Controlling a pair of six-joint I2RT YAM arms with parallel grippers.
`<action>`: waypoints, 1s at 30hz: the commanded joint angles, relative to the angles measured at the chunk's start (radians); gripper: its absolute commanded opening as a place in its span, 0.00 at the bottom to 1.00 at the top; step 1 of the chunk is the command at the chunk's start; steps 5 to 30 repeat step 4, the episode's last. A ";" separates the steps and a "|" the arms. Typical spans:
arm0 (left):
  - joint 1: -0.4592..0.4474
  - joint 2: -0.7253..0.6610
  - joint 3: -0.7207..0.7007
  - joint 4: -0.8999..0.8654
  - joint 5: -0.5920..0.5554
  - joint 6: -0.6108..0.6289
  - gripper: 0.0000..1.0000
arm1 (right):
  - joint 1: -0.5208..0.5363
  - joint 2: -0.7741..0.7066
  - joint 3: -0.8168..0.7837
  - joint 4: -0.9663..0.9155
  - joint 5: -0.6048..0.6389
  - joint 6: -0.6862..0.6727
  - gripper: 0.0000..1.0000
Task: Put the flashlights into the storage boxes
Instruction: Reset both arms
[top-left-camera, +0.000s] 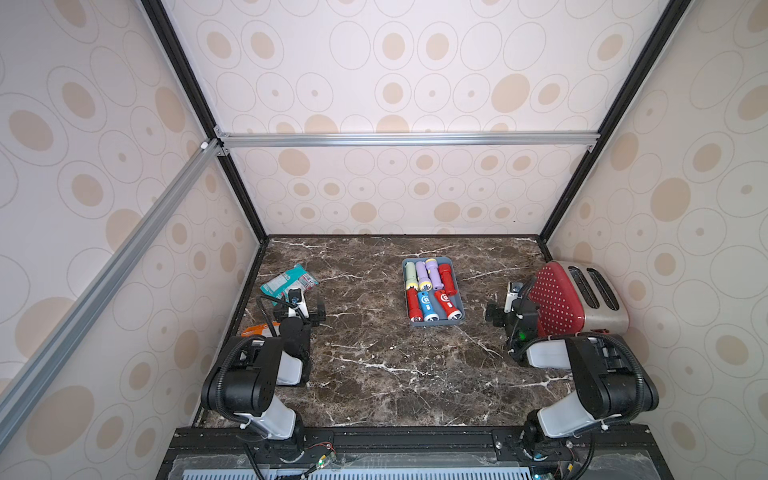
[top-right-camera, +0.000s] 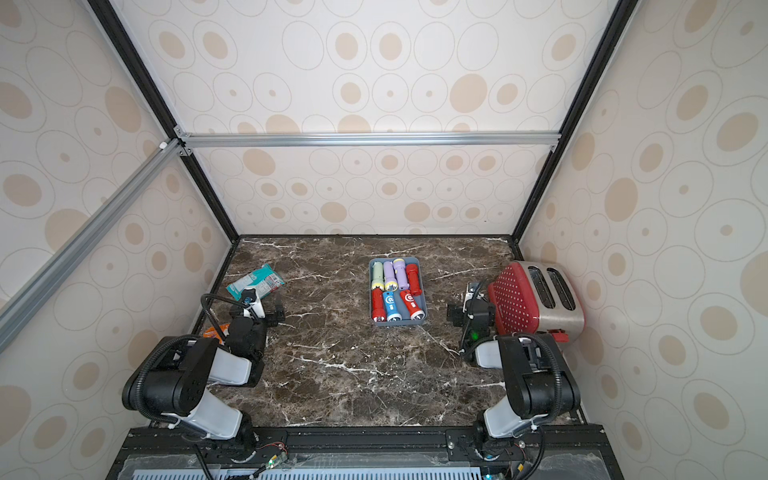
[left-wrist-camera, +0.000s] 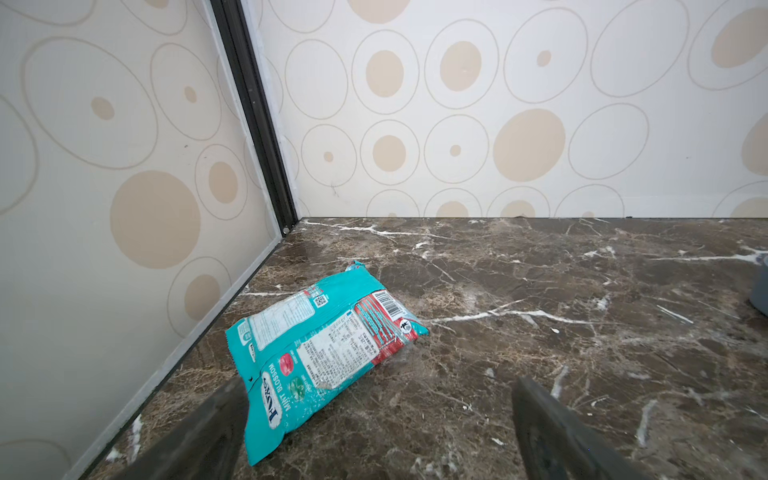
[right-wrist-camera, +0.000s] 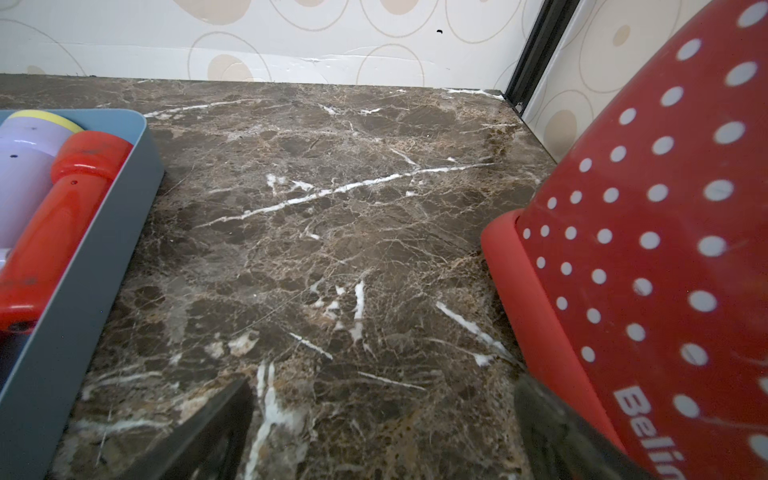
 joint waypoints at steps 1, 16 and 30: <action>0.006 0.000 0.009 -0.008 0.012 -0.003 0.99 | -0.002 0.001 0.023 0.002 -0.007 0.002 0.99; 0.006 -0.003 0.009 -0.014 0.014 -0.004 0.99 | -0.002 -0.003 0.016 0.009 -0.007 0.002 1.00; 0.006 -0.003 0.009 -0.014 0.014 -0.004 0.99 | -0.002 -0.003 0.016 0.009 -0.007 0.002 1.00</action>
